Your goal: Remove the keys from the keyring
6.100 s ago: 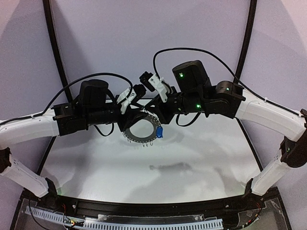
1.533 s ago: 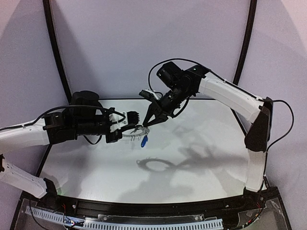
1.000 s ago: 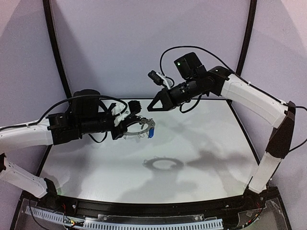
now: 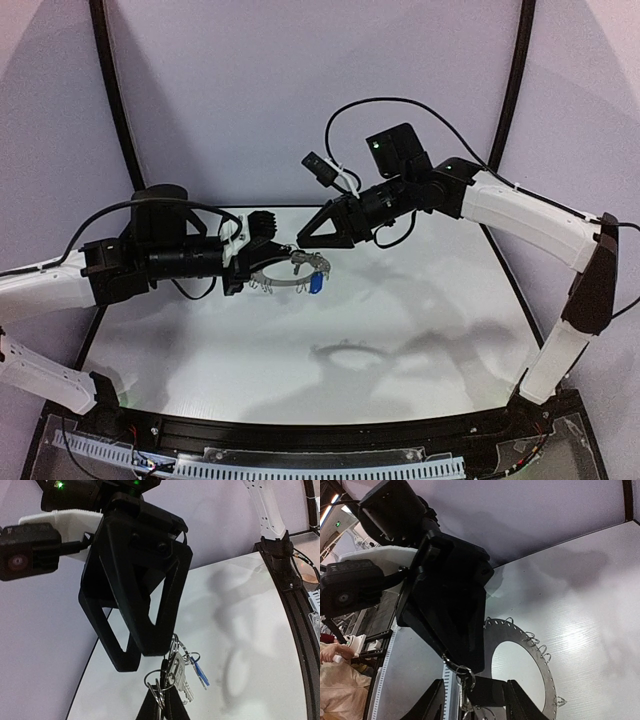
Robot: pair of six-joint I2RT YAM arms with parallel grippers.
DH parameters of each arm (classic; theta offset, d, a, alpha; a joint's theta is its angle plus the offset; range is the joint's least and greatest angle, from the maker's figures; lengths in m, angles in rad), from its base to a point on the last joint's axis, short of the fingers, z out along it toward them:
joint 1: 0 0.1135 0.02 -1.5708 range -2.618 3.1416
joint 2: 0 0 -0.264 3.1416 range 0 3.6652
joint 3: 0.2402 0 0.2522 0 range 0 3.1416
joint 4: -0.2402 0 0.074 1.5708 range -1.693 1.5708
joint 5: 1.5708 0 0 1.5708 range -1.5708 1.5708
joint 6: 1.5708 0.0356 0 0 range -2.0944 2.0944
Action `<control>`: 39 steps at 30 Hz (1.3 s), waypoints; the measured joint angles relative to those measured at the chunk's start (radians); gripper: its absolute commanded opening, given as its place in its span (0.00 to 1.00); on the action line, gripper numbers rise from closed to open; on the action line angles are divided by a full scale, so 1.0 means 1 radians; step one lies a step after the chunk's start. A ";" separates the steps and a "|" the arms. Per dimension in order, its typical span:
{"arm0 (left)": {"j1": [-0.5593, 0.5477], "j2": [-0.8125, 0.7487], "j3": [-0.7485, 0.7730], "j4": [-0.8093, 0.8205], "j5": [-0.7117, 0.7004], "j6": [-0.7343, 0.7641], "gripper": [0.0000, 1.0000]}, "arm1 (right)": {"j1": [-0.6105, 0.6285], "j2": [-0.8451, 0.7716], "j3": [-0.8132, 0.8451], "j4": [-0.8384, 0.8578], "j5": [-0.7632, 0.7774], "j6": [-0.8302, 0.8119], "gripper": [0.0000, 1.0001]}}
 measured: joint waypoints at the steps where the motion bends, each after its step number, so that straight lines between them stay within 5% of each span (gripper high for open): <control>1: 0.000 0.000 0.000 0.000 0.000 0.003 0.01 | 0.000 0.010 0.006 -0.006 0.001 0.000 0.43; 14: 0.000 0.005 0.000 -0.003 -0.026 0.025 0.01 | 0.014 0.055 0.047 -0.069 -0.014 0.008 0.29; 25: -0.004 0.015 -0.002 -0.012 -0.040 0.028 0.01 | 0.024 0.055 0.054 -0.076 -0.014 0.023 0.00; 39: -0.005 0.014 -0.046 0.044 -0.107 0.006 0.01 | 0.045 0.055 0.107 -0.158 0.175 0.037 0.00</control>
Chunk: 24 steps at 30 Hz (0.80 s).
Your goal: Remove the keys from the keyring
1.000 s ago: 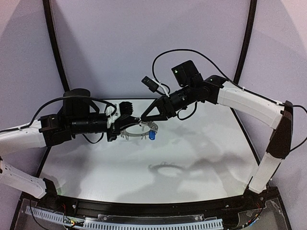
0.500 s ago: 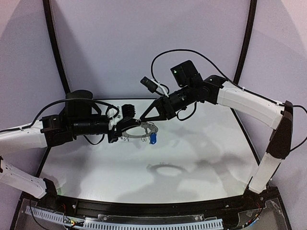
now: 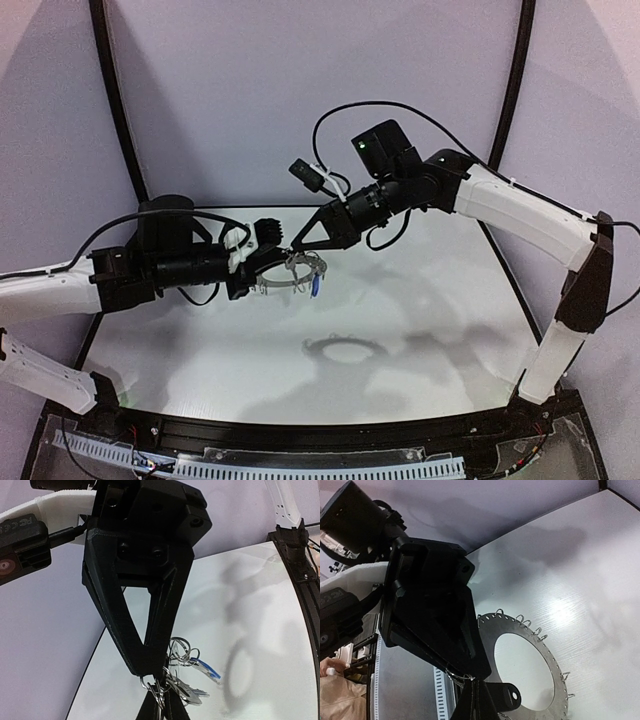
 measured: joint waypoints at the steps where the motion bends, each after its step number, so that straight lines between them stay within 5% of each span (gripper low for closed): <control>1: 0.000 0.000 -0.005 0.013 -0.003 -0.001 0.01 | 0.002 0.001 0.009 -0.011 0.017 0.009 0.00; 13: 0.000 -0.004 -0.033 0.027 -0.083 0.047 0.01 | 0.023 0.080 0.149 -0.152 0.192 0.253 0.00; 24: -0.001 -0.010 -0.033 0.005 -0.090 0.086 0.01 | 0.030 0.078 0.124 -0.122 0.203 0.255 0.00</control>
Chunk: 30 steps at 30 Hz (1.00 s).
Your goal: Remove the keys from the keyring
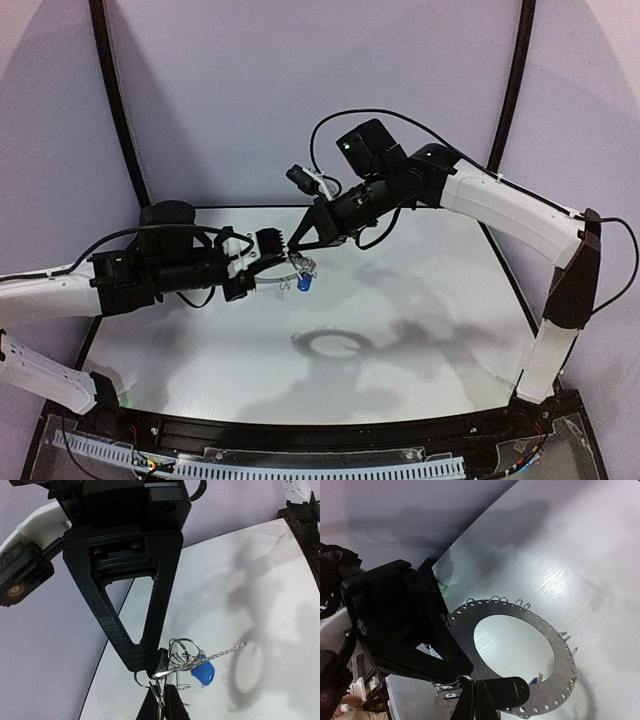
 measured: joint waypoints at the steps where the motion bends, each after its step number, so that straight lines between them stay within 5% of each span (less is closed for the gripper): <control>1: 0.000 -0.002 0.000 -0.003 0.000 0.000 0.01 | 0.000 0.000 -0.001 0.004 -0.002 -0.006 0.00; 10: 0.000 -0.005 -0.008 -0.016 -0.001 0.001 0.01 | 0.033 0.048 0.088 -0.073 0.071 -0.113 0.00; 18: 0.008 -0.005 0.013 -0.145 -0.021 0.105 0.01 | 0.056 0.175 0.238 -0.233 0.133 -0.025 0.00; 30: 0.008 0.015 -0.001 -0.097 -0.061 -0.002 0.01 | 0.066 0.076 0.016 0.015 0.212 -0.037 0.00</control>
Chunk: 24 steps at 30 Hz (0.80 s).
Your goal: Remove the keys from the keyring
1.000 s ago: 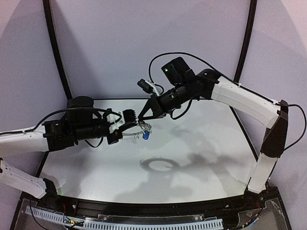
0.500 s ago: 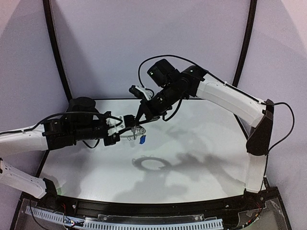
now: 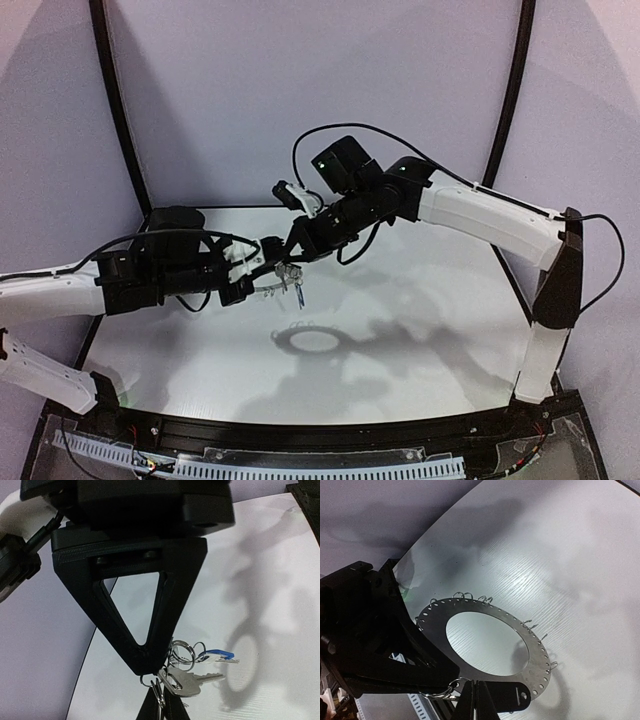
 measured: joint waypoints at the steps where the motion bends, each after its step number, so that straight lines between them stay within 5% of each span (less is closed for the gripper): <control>1: 0.000 0.005 -0.001 0.007 -0.002 -0.015 0.01 | 0.002 -0.007 -0.013 0.013 0.018 -0.003 0.00; 6: 0.000 0.014 -0.004 0.066 -0.005 -0.099 0.01 | 0.008 -0.054 -0.037 0.050 0.074 -0.058 0.00; 11: -0.003 0.031 -0.052 0.288 -0.001 -0.278 0.01 | 0.008 -0.171 -0.100 0.116 0.092 -0.182 0.00; 18: -0.011 0.080 -0.064 0.414 -0.031 -0.397 0.25 | 0.003 -0.197 -0.096 0.107 0.097 -0.270 0.00; 24: -0.010 0.096 -0.064 0.432 -0.041 -0.429 0.31 | 0.003 -0.191 -0.072 0.055 0.102 -0.312 0.00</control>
